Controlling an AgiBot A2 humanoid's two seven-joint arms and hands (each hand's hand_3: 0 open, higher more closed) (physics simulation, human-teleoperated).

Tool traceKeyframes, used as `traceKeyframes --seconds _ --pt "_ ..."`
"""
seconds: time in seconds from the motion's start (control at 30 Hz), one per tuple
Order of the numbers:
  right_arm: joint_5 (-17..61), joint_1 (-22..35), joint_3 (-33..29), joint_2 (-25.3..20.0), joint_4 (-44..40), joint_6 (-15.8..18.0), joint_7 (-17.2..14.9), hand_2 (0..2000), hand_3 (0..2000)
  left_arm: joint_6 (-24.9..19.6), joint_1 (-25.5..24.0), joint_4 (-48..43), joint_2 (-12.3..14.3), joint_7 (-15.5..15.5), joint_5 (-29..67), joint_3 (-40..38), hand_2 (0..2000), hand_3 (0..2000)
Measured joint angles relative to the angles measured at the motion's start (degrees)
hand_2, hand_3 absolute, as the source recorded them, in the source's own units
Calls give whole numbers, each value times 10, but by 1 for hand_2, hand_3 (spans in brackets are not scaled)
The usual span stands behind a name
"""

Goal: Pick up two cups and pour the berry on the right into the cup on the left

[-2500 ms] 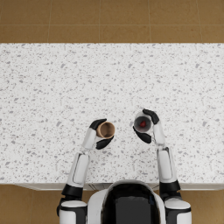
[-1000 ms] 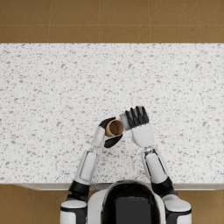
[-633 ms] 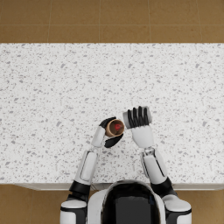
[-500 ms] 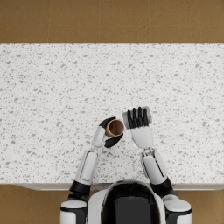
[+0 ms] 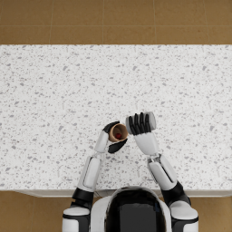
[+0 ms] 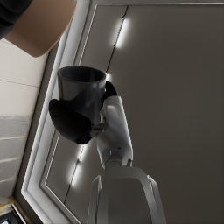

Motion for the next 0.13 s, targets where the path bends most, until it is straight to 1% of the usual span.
traceKeyframes --seconds 0.13 --pt "0 0 0 0 0 0 0 2000 1280 0 0 0 0 0 0 0 2000 1280"
